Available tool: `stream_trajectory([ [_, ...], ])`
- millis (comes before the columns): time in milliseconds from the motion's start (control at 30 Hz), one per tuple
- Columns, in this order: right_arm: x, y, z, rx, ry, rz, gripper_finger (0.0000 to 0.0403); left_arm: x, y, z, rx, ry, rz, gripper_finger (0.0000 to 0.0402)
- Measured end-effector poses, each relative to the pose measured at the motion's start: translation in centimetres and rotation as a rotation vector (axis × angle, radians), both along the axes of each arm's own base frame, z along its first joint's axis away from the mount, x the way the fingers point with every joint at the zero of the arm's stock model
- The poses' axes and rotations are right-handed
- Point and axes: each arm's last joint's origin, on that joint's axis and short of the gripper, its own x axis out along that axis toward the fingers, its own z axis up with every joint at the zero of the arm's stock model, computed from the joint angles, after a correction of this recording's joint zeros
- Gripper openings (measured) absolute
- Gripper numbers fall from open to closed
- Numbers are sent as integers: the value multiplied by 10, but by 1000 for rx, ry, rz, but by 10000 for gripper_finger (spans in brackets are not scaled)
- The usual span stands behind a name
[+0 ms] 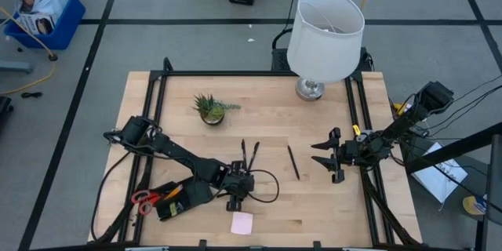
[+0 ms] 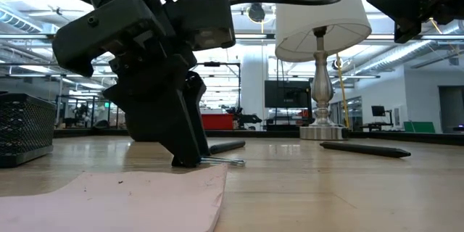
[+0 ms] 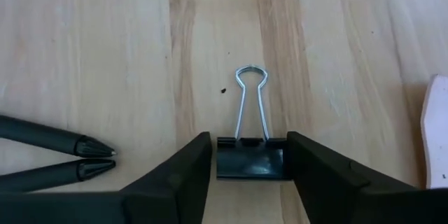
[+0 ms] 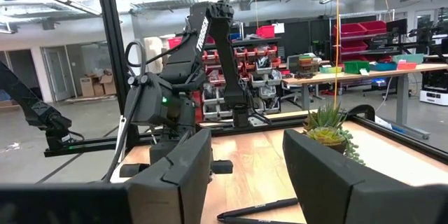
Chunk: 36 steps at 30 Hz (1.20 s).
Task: Pick and place office supplies into organizer
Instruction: Put the binder clip into the bottom left section of the desk organizer
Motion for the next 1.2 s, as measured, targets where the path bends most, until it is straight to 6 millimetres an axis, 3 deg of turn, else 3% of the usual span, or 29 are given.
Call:
stream_trajectory([
  [300, 0, 0, 0, 0, 0, 0, 172, -1, -1, -1, -32, 23, 36, 144],
  [567, 0, 0, 0, 0, 0, 0, 175, -2, -1, 1, -32, 19, 30, 182],
  [833, 0, 0, 0, 0, 0, 0, 174, -6, -3, 7, -35, 25, -4, 142],
  [1000, 0, 0, 0, 0, 0, 0, 175, -9, -4, 10, -44, 35, -13, 144],
  [1200, 0, 0, 0, -1, 1, 0, 173, -10, -6, 10, -53, 42, -16, 173],
])
